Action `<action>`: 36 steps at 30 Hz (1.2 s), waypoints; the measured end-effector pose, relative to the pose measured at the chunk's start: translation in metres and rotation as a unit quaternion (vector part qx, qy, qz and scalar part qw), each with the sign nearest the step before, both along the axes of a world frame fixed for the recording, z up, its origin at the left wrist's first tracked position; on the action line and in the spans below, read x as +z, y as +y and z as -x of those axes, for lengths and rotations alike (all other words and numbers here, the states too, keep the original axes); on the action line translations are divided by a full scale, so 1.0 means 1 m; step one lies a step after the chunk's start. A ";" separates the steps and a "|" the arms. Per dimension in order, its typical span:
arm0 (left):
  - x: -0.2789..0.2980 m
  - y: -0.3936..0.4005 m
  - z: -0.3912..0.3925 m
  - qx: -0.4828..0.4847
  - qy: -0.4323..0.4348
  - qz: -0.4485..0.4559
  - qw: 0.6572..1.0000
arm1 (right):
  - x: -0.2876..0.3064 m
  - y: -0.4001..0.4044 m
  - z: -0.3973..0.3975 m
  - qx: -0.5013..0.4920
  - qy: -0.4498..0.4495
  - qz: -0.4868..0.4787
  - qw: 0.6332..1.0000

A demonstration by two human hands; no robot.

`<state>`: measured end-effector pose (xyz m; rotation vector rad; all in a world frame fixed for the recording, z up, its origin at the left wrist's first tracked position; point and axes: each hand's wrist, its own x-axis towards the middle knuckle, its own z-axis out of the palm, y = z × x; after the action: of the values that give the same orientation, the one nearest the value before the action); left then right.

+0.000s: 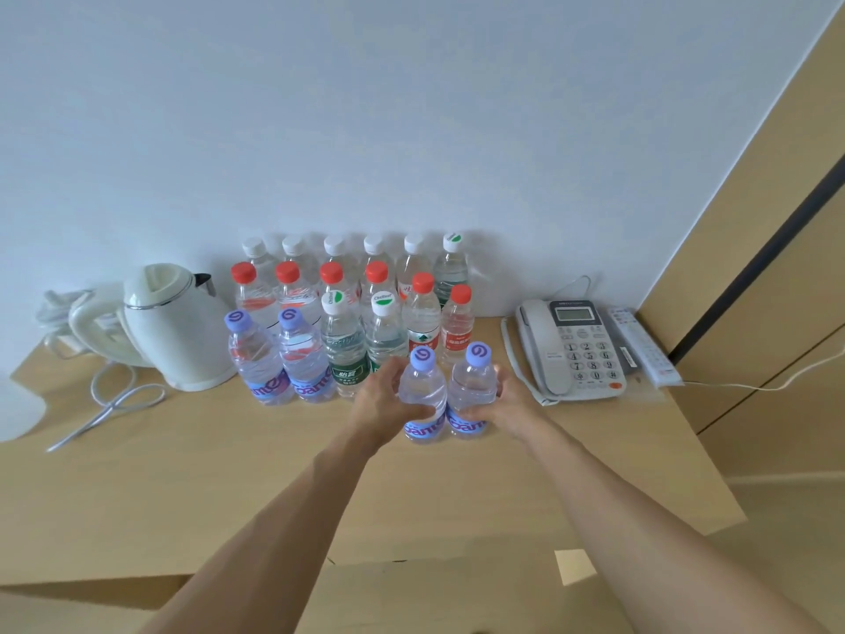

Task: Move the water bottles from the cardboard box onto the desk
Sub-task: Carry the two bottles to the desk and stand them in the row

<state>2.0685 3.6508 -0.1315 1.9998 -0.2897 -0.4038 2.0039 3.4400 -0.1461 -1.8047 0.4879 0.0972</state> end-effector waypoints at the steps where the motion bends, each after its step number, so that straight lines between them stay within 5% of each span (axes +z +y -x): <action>1: 0.000 -0.002 0.001 0.001 -0.001 0.000 1.000 | 0.001 -0.002 0.001 -0.002 0.003 0.005 1.000; 10: 0.009 -0.003 0.004 -0.041 -0.069 -0.084 0.993 | 0.012 -0.007 0.002 0.029 0.014 0.062 0.998; 18: 0.061 -0.009 -0.002 -0.073 -0.284 -0.228 0.928 | 0.051 -0.003 -0.002 0.032 -0.081 0.212 0.973; 24: 0.073 -0.022 -0.006 -0.135 -0.299 -0.334 0.884 | 0.057 0.002 0.000 0.029 -0.083 0.280 0.956; 36: 0.090 -0.052 -0.039 -0.129 -0.286 -0.358 0.879 | 0.056 0.000 -0.005 0.012 -0.096 0.266 0.959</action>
<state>2.1075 3.5992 -0.0418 2.8069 -0.8883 -0.0568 2.0093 3.4400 -0.0899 -2.3197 0.3723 -0.2112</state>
